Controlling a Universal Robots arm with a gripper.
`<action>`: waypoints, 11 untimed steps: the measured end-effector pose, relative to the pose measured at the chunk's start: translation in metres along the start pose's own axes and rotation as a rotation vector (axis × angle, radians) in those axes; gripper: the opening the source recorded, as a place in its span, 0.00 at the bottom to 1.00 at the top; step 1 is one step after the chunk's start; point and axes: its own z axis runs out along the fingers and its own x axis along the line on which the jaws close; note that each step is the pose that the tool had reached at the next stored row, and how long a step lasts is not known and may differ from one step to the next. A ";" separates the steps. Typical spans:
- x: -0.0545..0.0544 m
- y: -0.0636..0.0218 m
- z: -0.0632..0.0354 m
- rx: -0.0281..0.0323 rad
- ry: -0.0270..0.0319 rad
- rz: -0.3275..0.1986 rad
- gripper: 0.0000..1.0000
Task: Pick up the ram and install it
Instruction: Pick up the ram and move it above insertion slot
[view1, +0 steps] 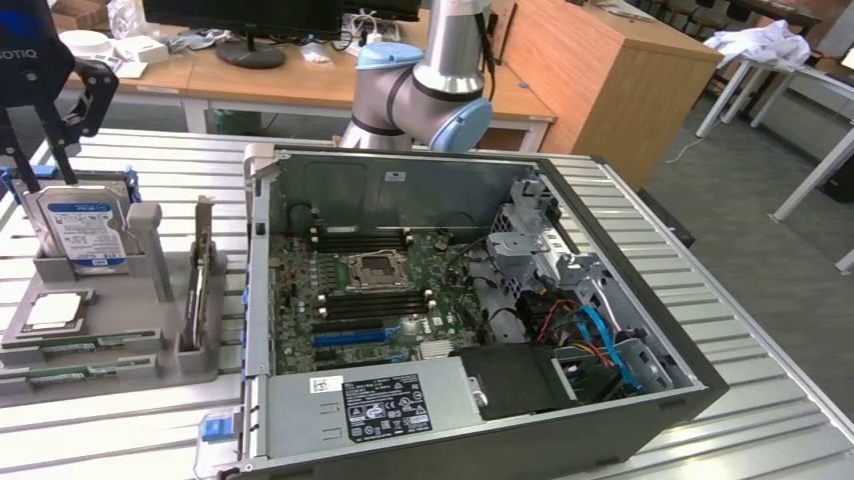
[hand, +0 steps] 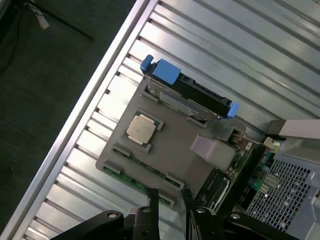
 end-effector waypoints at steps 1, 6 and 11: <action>0.000 0.0000 0.0000 -0.0002 0.0005 -0.018 0.31; 0.000 0.0000 0.0002 -0.0009 0.0032 -0.108 0.31; 0.000 0.0000 0.0005 -0.0016 0.0054 -0.196 0.31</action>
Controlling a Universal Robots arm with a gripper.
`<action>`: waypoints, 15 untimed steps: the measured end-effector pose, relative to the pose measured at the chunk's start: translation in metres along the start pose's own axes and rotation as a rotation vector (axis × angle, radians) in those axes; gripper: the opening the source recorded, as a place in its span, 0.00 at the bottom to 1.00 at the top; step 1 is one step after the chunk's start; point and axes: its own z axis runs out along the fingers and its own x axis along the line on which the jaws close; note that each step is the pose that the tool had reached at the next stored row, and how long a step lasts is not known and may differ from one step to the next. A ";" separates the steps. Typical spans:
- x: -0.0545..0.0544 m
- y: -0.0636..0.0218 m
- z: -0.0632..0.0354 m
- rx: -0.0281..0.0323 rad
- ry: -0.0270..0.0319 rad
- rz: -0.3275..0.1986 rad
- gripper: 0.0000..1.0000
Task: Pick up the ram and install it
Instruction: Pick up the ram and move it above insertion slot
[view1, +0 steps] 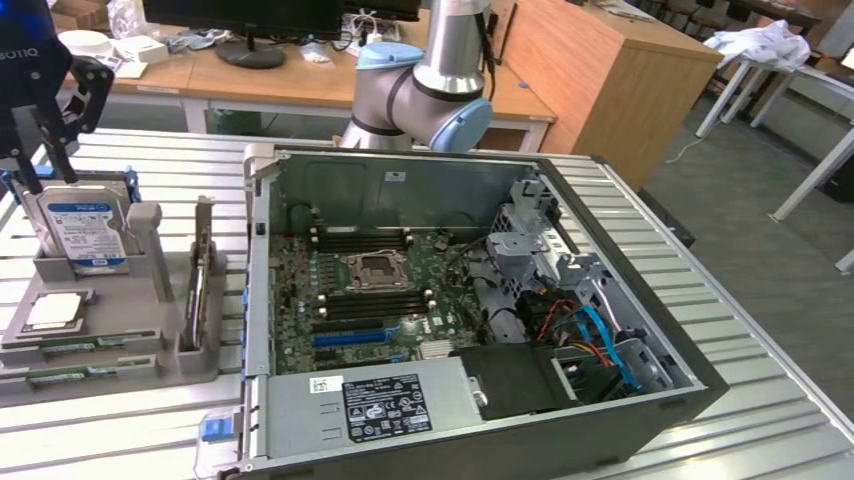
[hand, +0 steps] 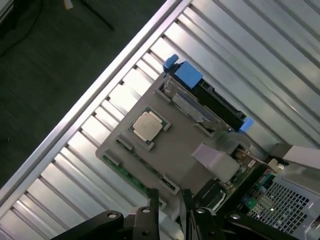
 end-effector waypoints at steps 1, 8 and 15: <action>0.000 0.0000 0.0001 -0.0001 0.0004 -0.018 0.31; 0.000 0.0000 0.0006 -0.0009 0.0036 -0.146 0.31; 0.000 -0.0003 0.0015 -0.0014 0.0066 -0.267 0.31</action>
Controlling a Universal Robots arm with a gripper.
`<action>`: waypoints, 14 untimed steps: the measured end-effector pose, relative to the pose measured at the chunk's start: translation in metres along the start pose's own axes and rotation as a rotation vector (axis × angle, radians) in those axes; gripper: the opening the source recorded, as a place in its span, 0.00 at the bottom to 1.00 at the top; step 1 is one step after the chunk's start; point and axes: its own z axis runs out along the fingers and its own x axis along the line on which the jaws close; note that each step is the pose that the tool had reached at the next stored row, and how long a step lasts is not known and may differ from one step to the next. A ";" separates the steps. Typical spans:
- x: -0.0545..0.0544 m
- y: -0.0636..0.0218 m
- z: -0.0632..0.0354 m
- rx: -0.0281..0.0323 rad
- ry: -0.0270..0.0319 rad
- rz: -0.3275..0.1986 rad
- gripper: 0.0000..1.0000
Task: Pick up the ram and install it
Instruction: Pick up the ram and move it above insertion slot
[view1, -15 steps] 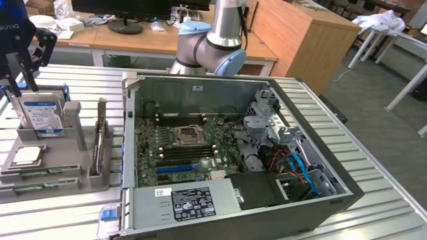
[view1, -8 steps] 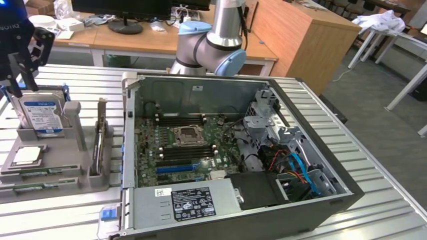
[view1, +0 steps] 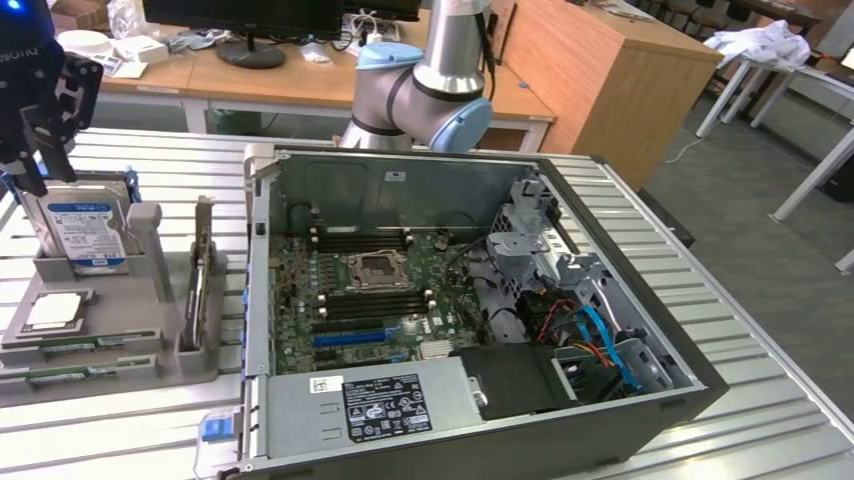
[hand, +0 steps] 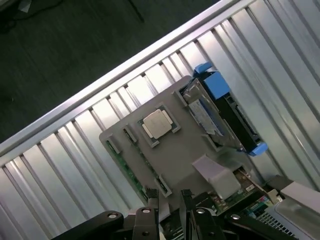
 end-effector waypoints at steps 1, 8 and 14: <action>0.000 -0.0002 0.0010 0.0000 0.0002 -0.011 0.31; 0.001 -0.0011 0.0117 -0.0040 0.0048 -0.106 0.31; 0.001 -0.0014 0.0201 -0.0066 0.0091 -0.216 0.31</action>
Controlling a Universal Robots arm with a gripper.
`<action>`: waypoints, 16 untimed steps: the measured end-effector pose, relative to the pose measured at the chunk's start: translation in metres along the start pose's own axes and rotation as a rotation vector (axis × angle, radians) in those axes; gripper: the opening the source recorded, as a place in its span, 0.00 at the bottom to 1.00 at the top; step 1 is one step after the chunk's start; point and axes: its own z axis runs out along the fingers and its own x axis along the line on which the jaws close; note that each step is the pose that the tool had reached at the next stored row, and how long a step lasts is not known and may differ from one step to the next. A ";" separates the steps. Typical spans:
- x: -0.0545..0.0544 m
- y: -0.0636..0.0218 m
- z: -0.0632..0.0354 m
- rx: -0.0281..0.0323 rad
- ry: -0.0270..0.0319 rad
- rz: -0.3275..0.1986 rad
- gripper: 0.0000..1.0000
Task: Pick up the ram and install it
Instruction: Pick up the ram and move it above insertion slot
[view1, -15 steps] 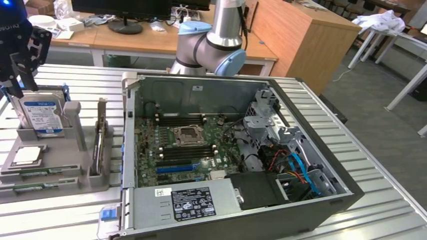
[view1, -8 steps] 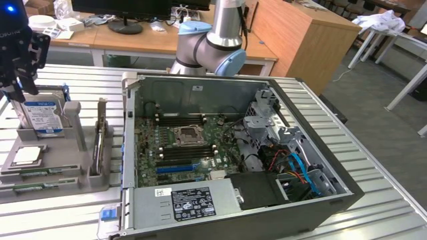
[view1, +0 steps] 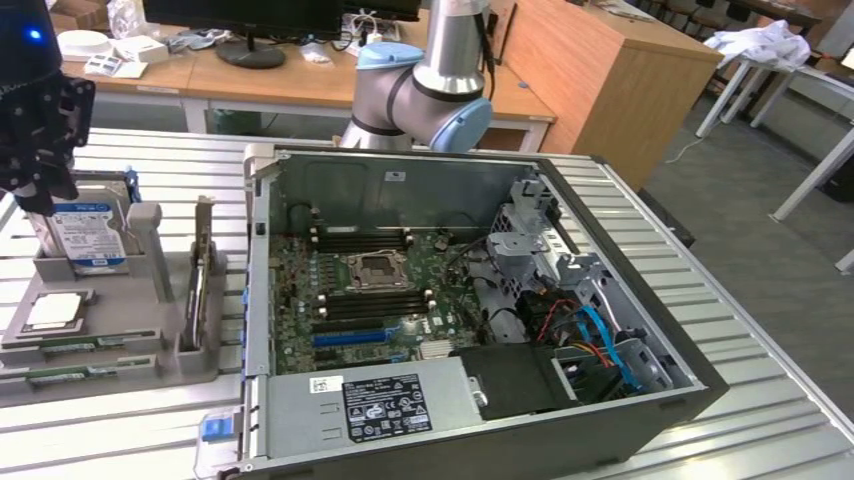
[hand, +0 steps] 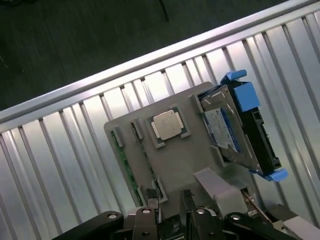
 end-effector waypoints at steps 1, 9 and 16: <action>0.000 -0.0001 0.0013 -0.0002 0.0006 -0.018 0.31; 0.000 -0.0003 0.0117 -0.0005 0.0050 -0.163 0.31; 0.000 -0.0006 0.0208 -0.0007 0.0088 -0.291 0.31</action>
